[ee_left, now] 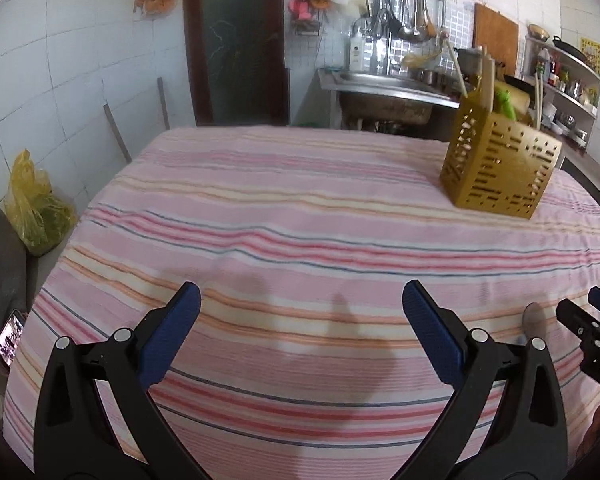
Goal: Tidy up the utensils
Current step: 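Move both open tools down to the spoon and blue utensil, then grasp the metal spoon with the right tool while the left tool grasps the blue utensil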
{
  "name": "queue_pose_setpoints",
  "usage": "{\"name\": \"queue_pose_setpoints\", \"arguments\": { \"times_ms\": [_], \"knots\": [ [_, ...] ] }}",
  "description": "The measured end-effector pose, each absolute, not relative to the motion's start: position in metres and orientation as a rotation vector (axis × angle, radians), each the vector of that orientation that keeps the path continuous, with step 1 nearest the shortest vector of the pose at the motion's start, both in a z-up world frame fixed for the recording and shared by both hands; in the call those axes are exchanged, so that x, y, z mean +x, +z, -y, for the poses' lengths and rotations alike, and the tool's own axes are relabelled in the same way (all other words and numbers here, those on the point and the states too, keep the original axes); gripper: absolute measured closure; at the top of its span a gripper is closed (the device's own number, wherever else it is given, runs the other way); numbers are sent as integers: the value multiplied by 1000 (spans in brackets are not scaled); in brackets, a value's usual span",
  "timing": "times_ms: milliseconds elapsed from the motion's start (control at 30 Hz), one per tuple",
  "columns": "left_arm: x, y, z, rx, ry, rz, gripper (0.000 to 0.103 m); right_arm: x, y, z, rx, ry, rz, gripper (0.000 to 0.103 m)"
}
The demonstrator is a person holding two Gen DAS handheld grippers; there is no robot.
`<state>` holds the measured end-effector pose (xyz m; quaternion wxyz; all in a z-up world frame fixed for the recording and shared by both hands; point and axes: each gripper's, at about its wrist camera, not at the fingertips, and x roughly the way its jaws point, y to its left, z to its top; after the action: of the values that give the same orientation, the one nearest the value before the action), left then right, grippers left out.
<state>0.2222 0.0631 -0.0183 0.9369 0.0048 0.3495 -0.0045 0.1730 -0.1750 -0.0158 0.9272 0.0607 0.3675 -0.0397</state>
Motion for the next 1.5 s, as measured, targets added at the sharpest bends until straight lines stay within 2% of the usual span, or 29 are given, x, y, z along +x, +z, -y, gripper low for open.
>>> {"name": "queue_pose_setpoints", "arguments": {
  "times_ms": [200, 300, 400, 433, 500, 633, 933, 1367, 1500],
  "knots": [
    [226, -27, -59, 5, -21, -738, 5, 192, -24, 150, 59, -97, -841, 24],
    [225, -29, -52, 32, -24, -740, 5, 197, -28, 144, 66, -96, -882, 36],
    [223, -29, -49, 48, -28, -738, 5, 199, -28, 139, 51, -108, -890, 40],
    [222, -29, -48, 50, -27, -737, 5, 199, -27, 138, 46, -109, -891, 47],
    [222, -29, -47, 56, -26, -739, 5, 200, -28, 138, 52, -110, -895, 51],
    [221, -28, -44, 46, -28, -750, 5, 203, -28, 144, 93, -93, -892, 67],
    [213, -25, -18, 43, -73, -769, 5, 196, -21, 179, 203, -42, -871, 67],
    [190, -45, 81, 97, -205, -861, 6, 167, -27, 279, 212, -101, -863, 67],
    [183, -51, 98, 120, -216, -885, 16, 166, -30, 286, 222, -85, -856, 67]
  ]
}}
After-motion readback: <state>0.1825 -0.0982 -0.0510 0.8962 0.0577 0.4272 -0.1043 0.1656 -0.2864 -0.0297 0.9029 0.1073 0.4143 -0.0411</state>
